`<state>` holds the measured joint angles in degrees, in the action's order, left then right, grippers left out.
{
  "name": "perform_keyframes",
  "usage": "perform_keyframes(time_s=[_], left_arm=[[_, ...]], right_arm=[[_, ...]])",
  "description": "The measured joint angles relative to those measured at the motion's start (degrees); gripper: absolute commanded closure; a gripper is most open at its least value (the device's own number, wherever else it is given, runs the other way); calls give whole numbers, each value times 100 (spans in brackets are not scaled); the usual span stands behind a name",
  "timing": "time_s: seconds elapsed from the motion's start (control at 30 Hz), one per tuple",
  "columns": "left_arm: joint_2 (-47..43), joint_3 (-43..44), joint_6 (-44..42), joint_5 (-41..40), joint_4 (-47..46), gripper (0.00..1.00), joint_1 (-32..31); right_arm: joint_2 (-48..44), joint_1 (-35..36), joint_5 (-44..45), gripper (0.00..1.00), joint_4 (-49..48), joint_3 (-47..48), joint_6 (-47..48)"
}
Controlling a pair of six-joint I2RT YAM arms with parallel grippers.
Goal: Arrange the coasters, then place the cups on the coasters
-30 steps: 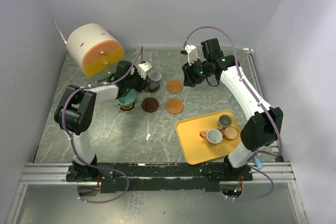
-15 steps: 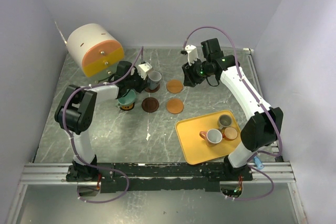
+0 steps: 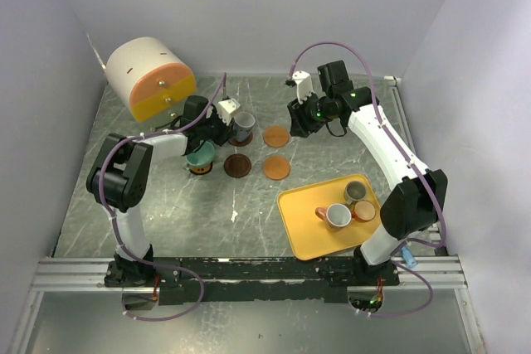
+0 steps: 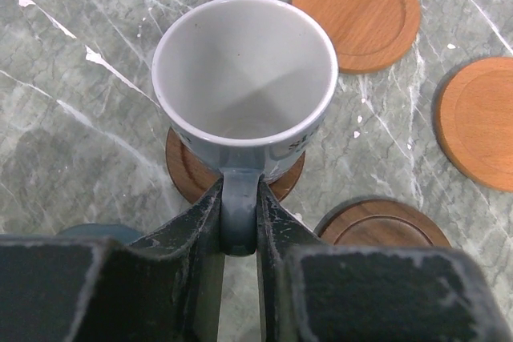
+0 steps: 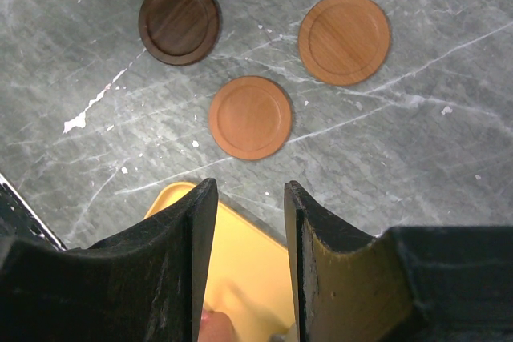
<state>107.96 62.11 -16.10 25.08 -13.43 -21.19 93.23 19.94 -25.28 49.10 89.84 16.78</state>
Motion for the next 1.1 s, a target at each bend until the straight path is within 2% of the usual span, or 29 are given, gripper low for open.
perform_keyframes(time_s=[0.3, 0.8, 1.1], left_arm=[[0, 0, -63, 0, 2, 65, 0], [-42, 0, -170, 0, 44, 63, 0], [-612, -4, -413, 2, 343, 57, 7]], right_arm=[[0, 0, -7, 61, 0, -2, 0], [-96, -2, -24, 61, 0, -42, 15], [-518, -2, 227, 57, 175, -592, 367]])
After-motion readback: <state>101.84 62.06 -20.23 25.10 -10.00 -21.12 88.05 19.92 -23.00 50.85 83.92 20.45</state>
